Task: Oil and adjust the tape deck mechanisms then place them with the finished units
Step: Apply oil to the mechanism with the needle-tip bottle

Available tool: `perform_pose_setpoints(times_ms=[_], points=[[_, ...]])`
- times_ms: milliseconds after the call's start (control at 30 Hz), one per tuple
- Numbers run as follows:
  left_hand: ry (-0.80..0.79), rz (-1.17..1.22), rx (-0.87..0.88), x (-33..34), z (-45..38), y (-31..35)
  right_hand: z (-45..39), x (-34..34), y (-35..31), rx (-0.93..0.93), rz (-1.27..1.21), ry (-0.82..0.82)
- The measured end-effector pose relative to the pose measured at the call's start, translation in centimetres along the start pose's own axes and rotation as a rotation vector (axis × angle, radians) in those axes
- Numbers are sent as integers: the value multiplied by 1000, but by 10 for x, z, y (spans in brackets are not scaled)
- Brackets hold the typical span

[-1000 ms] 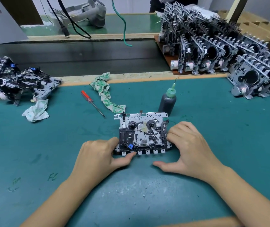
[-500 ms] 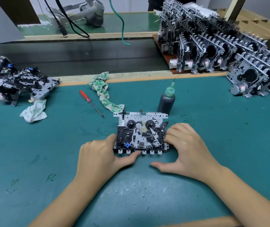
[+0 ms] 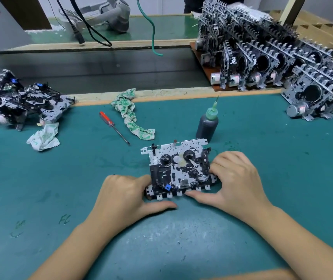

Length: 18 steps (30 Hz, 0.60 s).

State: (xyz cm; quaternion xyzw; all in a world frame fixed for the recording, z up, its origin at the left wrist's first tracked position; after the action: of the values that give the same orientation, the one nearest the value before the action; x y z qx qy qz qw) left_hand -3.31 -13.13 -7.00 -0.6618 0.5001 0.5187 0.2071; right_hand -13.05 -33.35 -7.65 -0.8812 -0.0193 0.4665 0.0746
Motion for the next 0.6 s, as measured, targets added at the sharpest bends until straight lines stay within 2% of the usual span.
perform_pose_setpoints(times_ms=[167,267,433,600], points=[[-21,-49,-41,-2,3,-1,0,0,4,-128,-21,-51],[14,-54,3,-3,3,0,0,0,3,-133,1,-32],[100,-76,-36,-2,1,0,0,-2,2,-113,-100,-72],[80,-71,-18,-4,1,-1,0,-3,5,-130,-130,-120]])
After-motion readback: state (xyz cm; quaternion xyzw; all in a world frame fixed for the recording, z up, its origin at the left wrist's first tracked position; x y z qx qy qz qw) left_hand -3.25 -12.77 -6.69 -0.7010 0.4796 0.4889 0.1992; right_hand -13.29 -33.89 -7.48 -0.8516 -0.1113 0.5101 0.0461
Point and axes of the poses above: each hand's wrist, its own z-axis away from the middle knuckle, its own x-axis out of the palm, y = z × x, the point moved 2 cm from there along -z, towards the middle knuckle, and after that the axes turned 4 degrees about x, right-handed, at the moved point
